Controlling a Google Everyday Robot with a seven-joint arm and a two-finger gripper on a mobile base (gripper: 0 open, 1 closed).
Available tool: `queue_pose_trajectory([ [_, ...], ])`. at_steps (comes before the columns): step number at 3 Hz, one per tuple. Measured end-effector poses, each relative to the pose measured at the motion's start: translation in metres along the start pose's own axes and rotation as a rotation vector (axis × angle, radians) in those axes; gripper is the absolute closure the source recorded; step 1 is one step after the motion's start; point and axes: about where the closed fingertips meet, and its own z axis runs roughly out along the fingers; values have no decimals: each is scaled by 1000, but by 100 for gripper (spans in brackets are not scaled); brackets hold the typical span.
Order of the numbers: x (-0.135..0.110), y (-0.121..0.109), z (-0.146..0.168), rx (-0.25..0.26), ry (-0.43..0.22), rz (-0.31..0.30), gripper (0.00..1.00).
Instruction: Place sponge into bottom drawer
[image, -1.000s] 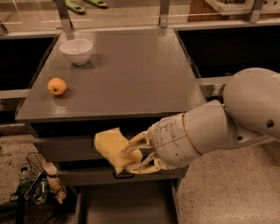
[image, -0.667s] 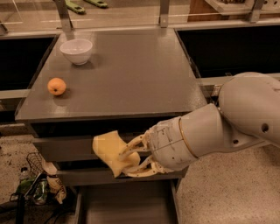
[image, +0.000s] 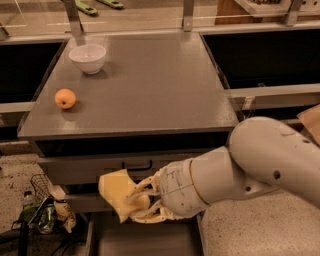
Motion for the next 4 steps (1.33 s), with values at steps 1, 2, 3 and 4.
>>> queue_pose_trajectory([
  [1,15,25,35,-17,-19,48,100],
  [2,15,25,35,-17,-18,48,100],
  [3,25,31,48,-24,69,51,100],
  [4,37,37,60,-21,190,57,100],
])
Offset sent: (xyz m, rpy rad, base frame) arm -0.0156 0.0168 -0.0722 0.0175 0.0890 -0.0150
